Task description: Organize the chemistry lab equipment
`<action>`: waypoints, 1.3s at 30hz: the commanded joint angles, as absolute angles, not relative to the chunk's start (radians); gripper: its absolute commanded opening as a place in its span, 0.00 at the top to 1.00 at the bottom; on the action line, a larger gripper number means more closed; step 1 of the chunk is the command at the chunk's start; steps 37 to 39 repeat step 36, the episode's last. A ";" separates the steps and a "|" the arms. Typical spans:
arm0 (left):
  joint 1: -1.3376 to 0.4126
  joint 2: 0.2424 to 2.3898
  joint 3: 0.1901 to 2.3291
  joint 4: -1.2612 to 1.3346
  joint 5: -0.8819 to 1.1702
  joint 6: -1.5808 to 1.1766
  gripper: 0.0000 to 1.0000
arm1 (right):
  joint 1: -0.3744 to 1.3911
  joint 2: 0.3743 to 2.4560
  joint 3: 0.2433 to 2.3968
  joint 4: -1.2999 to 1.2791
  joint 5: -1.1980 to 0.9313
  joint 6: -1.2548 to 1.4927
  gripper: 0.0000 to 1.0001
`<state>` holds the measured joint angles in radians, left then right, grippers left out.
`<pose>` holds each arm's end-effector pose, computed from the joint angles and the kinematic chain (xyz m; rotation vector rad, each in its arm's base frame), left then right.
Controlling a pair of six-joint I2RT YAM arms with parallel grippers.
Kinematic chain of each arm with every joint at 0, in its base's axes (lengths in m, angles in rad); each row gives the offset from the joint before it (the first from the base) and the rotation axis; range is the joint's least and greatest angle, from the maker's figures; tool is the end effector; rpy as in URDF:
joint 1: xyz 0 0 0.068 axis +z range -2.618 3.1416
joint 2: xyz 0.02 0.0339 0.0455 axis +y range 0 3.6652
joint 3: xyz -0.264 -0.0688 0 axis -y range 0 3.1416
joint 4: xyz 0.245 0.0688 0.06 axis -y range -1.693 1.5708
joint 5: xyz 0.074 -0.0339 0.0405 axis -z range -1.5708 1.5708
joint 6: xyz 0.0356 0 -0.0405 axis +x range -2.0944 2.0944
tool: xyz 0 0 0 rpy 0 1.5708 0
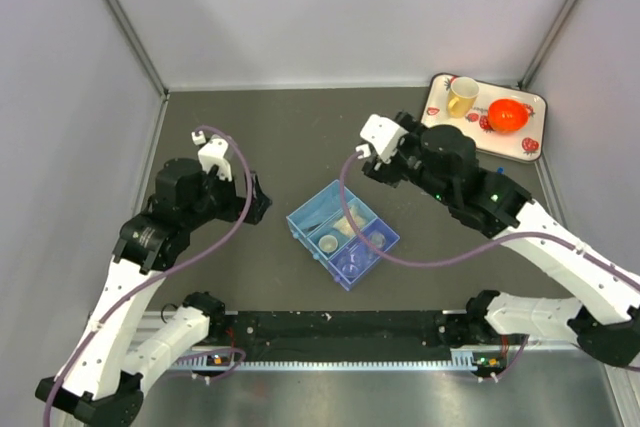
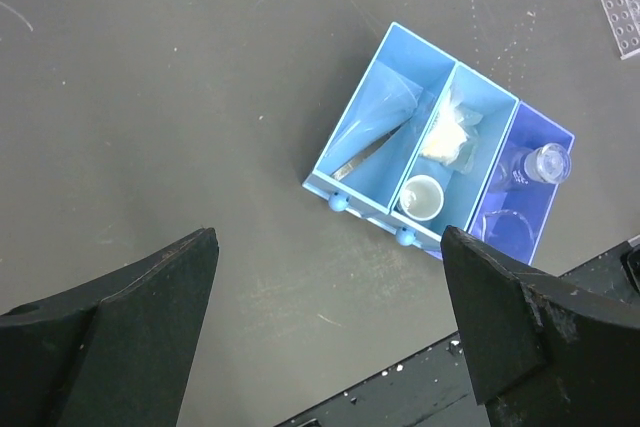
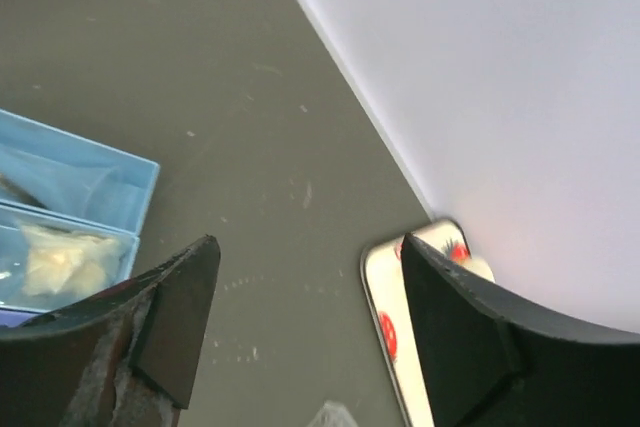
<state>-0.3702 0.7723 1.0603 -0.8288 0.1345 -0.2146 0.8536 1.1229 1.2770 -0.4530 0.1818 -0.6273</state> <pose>0.1311 -0.0560 0.3686 0.2480 2.1306 -0.4879 0.1644 0.1787 0.4163 -1.1627 1.4578 -0.0134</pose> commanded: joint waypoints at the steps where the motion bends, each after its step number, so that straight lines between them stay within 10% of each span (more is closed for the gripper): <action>1: -0.373 0.816 1.088 -0.692 0.176 -0.224 0.01 | 0.819 1.036 1.226 -0.377 0.457 -0.431 0.13; 3: -0.373 0.830 1.082 -0.634 0.195 -0.232 0.01 | 0.799 1.022 1.203 -0.376 0.581 -0.358 0.01; 19: -0.373 0.907 1.040 -0.338 0.095 -0.250 0.01 | 0.548 1.074 1.161 -0.647 0.572 0.218 0.01; 39: -0.373 0.983 1.034 -0.222 0.074 -0.224 0.01 | 0.548 1.095 1.253 -0.675 0.749 0.310 0.01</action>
